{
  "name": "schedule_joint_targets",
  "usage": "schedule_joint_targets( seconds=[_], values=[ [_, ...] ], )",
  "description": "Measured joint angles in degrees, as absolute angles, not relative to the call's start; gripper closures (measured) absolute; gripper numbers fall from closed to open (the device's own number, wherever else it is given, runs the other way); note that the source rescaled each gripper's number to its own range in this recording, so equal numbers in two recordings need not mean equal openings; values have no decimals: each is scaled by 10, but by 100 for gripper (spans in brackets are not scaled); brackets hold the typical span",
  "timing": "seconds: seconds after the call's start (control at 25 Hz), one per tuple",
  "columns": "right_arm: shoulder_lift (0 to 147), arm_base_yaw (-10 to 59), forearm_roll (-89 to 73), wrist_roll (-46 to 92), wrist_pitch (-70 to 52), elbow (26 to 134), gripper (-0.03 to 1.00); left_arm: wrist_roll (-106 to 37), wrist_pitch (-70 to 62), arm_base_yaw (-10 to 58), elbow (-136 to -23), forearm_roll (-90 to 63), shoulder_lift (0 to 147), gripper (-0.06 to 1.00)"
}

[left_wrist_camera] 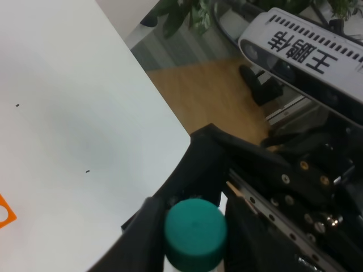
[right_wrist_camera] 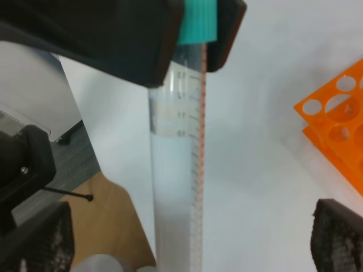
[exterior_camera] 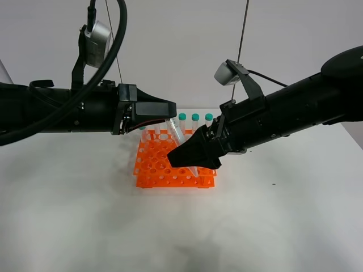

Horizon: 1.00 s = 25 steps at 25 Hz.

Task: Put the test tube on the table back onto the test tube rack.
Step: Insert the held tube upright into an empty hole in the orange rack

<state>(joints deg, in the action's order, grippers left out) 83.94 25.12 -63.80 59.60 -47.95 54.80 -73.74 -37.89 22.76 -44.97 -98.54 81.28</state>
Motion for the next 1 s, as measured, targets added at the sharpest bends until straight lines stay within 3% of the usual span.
schedule_joint_targets(
  seconds=[0.52, 0.76, 1.0],
  values=[
    [840, 251, -263, 235, -648, 781, 4, -737, -379, 228, -450, -985, 813, 94],
    [847, 241, -131, 89, -645, 791, 4, -737, -379, 228, -450, -985, 813, 94],
    [874, 172, -65, 36, -638, 791, 4, -737, -379, 228, -450, -985, 813, 94]
  ],
)
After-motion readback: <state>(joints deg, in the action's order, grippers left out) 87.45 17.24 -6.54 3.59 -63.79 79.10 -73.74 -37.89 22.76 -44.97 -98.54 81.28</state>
